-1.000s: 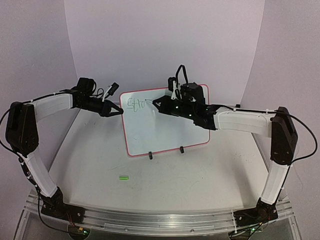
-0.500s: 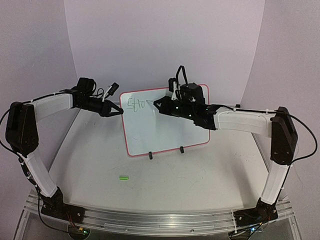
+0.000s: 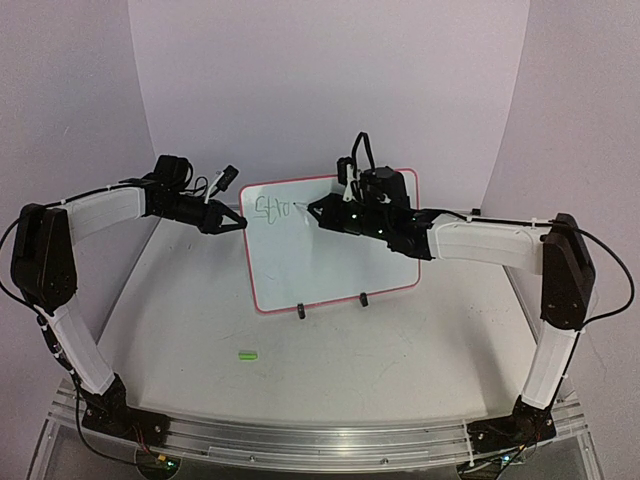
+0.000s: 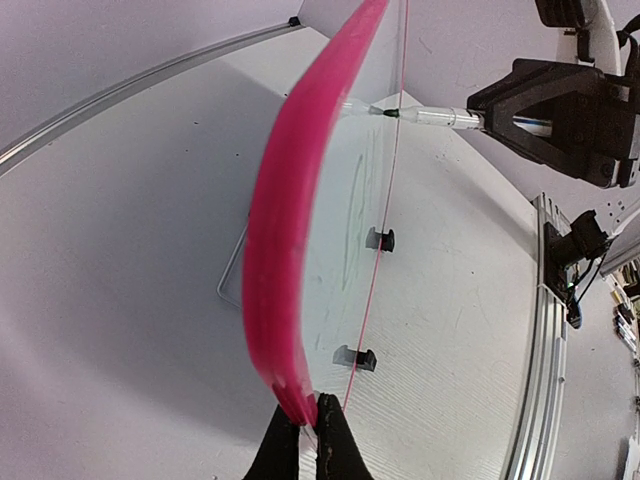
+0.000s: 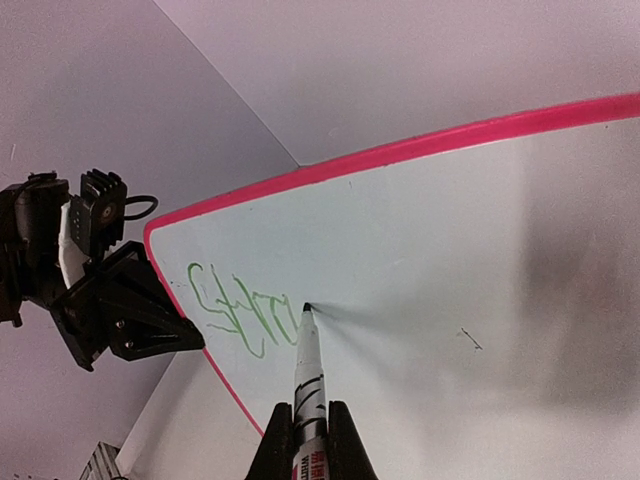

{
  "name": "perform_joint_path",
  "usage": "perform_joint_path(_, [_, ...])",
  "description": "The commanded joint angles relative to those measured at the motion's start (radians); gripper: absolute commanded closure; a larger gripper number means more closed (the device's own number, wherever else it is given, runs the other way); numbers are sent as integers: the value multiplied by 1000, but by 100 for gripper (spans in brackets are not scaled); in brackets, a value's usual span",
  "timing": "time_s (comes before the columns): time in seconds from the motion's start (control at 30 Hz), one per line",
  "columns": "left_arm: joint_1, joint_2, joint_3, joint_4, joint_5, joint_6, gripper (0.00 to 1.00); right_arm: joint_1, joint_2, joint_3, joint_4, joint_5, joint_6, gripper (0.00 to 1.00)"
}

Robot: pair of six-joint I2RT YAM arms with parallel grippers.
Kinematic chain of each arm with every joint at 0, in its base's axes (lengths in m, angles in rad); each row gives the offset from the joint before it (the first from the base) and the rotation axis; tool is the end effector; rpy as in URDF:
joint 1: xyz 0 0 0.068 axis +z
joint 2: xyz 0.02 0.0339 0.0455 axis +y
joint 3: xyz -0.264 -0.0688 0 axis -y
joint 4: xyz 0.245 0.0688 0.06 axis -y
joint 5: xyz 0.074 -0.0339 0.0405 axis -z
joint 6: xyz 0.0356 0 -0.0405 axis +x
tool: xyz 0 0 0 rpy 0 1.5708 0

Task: Write a sentence on the whiteboard
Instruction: Write a sentence at the center of the board.

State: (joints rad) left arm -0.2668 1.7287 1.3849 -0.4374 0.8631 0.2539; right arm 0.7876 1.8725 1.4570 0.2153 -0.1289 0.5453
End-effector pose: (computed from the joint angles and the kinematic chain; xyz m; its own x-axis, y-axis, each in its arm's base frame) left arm 0.3608 -0.1266 0.2797 -0.4837 0.3015 -0.8217 0.8403 0.4227 -0.3395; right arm 0.3170 0.3249 0.2998 -0.5306 0.1961 -0.8246 -0.6041 0.5950 0.5302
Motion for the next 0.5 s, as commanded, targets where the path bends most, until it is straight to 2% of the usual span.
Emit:
perform_joint_path(0.0, [-10,-26,-8,-29,-71,58,100,-7,12,-3,-2,-12,-6,100])
perform_joint_path(0.47, [-10,-28,-9,-29,-71,59,100,-7,-10,-43,-3,-16,4,100])
